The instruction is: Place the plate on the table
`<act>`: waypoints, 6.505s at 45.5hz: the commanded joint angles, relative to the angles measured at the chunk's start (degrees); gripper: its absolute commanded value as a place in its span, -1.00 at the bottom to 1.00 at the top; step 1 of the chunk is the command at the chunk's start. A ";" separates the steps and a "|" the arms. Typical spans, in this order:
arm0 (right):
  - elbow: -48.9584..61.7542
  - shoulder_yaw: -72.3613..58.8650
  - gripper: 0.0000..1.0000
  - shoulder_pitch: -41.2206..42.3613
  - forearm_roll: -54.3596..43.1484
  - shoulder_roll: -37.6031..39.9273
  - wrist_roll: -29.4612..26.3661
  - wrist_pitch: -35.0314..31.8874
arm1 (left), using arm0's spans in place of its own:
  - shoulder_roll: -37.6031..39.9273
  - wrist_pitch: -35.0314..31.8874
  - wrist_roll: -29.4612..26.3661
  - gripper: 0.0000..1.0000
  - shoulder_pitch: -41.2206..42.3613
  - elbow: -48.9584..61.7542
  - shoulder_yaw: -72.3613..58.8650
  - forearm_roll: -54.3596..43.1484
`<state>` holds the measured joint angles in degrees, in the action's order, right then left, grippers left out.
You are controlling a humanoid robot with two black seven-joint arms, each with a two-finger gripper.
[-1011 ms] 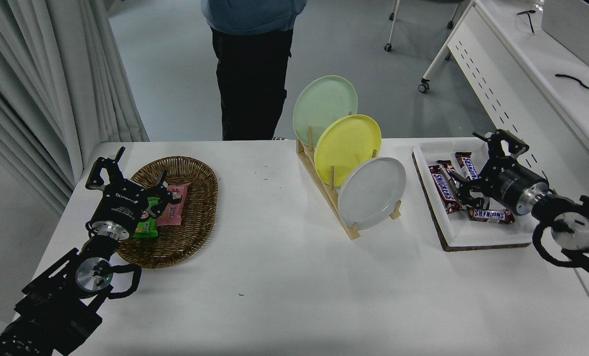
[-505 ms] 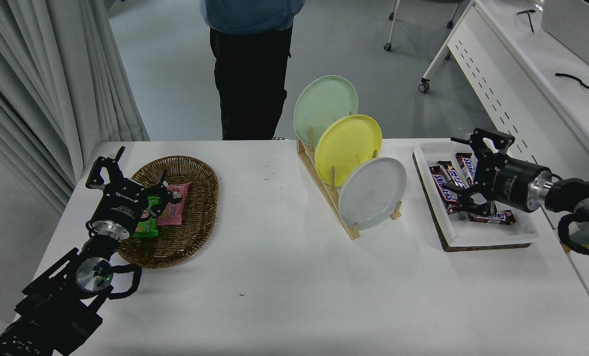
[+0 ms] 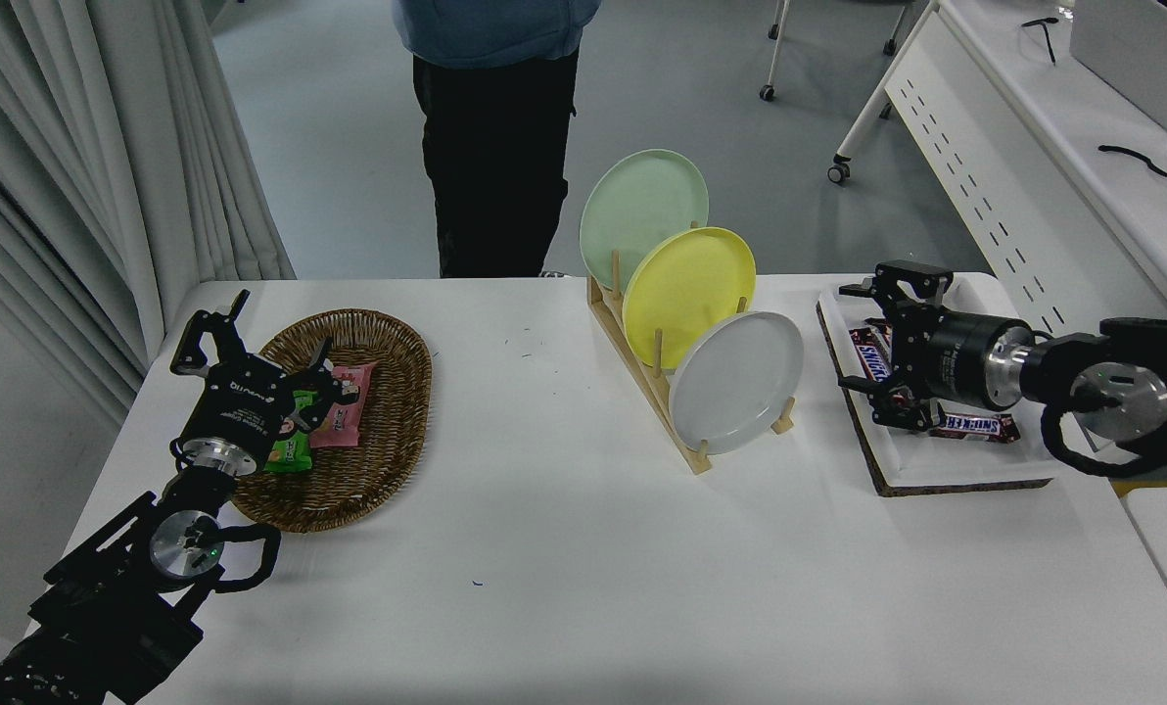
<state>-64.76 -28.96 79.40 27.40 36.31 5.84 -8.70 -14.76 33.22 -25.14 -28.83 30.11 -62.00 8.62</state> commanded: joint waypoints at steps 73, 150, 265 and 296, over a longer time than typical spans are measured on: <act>17.56 3.91 0.99 -0.82 -7.80 -19.70 -7.77 8.09 | -0.01 0.00 0.00 1.00 0.00 0.03 0.03 0.00; 22.13 13.93 0.16 -4.60 -7.88 -19.79 -14.54 3.86 | 0.08 0.00 0.00 1.00 0.00 0.03 0.03 0.00; 21.87 17.01 -1.00 -3.64 -7.89 -17.16 -20.34 2.19 | -0.01 0.00 0.00 1.00 0.00 0.03 -0.05 0.00; 9.92 18.24 -1.00 12.18 3.45 -3.53 -27.55 3.95 | -0.01 0.00 0.00 1.00 0.00 -0.05 0.03 0.00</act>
<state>-48.90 -10.66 85.93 25.09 28.32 -19.60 -5.65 -14.76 33.22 -25.14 -28.83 30.10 -62.02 8.60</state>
